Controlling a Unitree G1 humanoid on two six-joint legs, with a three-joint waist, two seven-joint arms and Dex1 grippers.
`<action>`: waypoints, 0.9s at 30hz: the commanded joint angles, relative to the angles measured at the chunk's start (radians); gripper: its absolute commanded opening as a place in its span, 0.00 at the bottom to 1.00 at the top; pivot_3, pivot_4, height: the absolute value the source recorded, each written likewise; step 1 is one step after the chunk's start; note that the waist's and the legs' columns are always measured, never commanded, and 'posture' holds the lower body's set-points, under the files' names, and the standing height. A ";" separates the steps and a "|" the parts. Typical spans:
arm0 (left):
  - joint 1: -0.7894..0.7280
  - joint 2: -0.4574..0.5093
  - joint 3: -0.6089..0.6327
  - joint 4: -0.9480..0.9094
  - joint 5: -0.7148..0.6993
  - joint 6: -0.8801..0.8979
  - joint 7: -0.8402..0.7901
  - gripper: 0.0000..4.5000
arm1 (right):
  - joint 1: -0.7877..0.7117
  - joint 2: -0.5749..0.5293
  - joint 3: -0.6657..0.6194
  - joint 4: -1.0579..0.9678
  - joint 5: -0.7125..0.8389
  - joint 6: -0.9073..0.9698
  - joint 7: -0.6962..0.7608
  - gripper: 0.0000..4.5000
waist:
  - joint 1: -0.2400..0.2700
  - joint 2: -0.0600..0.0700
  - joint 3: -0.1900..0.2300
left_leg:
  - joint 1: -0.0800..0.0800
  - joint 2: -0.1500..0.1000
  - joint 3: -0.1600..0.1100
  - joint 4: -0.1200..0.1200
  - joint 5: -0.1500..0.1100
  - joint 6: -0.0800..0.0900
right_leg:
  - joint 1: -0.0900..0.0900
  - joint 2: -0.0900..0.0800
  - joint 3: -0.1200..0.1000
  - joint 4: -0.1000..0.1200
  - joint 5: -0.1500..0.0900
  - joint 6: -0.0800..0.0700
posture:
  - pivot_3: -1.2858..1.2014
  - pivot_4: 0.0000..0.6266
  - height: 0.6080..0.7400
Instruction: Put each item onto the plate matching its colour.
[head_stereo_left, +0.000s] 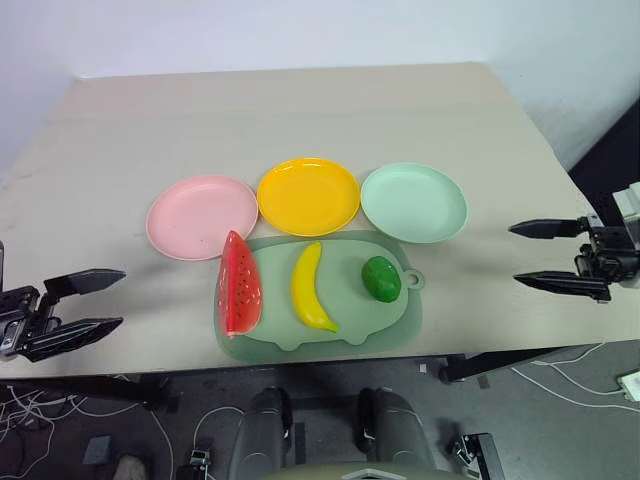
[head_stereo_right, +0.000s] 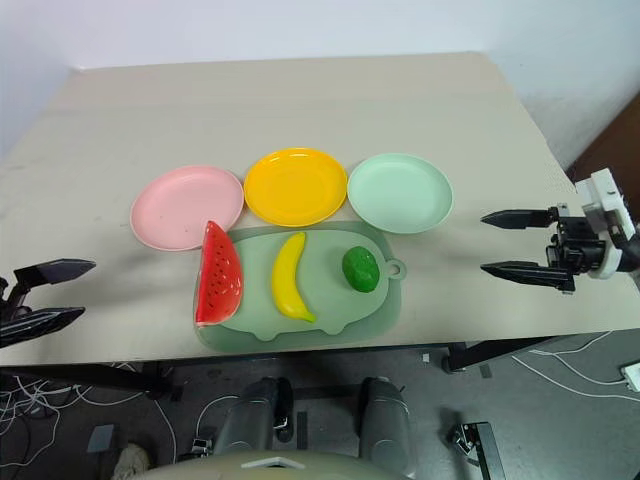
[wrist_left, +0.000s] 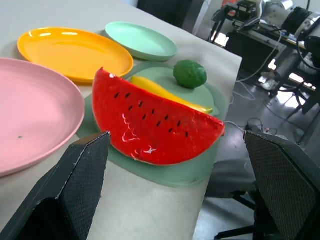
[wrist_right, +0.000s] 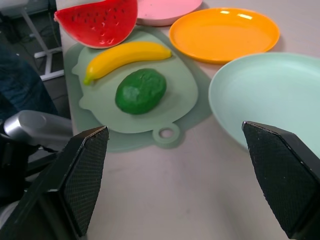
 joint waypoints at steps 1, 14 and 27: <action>0.007 0.001 0.002 0.011 -0.011 -0.036 -0.004 0.99 | 0.014 -0.002 -0.054 -0.058 0.028 -0.003 0.003 1.00 | 0.000 0.000 0.000 | 0.000 0.000 0.000 0.000 0.000 0.001 | 0.000 0.000 0.000 0.000 0.000 0.000 | 0.52 0.24 0.58; -0.006 -0.089 0.024 -0.073 0.028 0.000 0.021 0.99 | 0.066 0.090 -0.137 -0.176 -0.012 0.092 -0.027 1.00 | 0.002 0.000 0.000 | 0.000 0.000 0.000 0.001 0.001 0.001 | 0.001 0.000 0.000 0.000 0.001 0.000 | 0.52 0.24 0.58; -0.098 -0.108 -0.025 -0.025 0.071 0.013 0.018 0.99 | 0.057 0.146 -0.182 -0.294 -0.040 0.141 -0.121 1.00 | 0.001 0.000 0.000 | 0.000 0.000 0.000 0.001 0.001 0.002 | 0.004 0.000 0.000 0.000 0.001 0.000 | 0.52 0.24 0.58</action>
